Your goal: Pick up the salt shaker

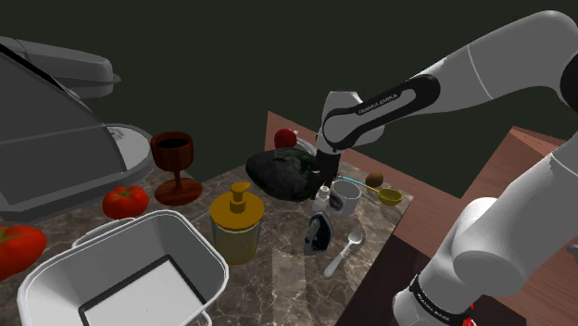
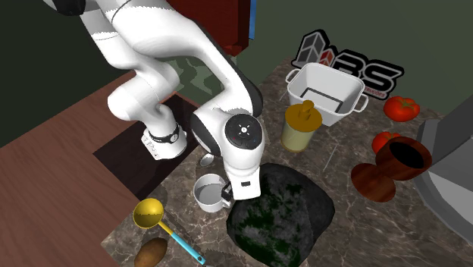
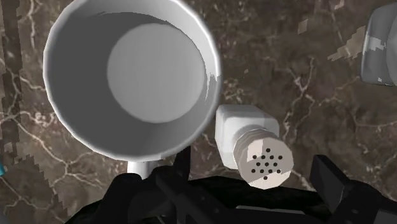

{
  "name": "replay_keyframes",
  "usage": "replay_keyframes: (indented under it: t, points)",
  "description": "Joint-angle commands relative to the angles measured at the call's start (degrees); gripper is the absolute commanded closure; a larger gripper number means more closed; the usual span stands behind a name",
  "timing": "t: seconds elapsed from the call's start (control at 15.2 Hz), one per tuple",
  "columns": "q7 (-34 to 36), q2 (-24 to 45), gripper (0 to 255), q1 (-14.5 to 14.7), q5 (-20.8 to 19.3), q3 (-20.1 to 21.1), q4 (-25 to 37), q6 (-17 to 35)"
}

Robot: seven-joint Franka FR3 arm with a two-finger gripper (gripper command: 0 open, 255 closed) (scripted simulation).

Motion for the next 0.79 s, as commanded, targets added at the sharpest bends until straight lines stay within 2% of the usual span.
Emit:
replay_keyframes:
  t: [0.0,0.07,0.73]
  points:
    - [-0.2,0.5,0,0.0,0.1,0.0,-0.2,0.7]
    - [-0.1,0.6,255,0.1,0.2,0.0,-0.2,0.7]
    - [0.0,-0.1,255,0.0,0.0,0.0,0.1,-0.2]
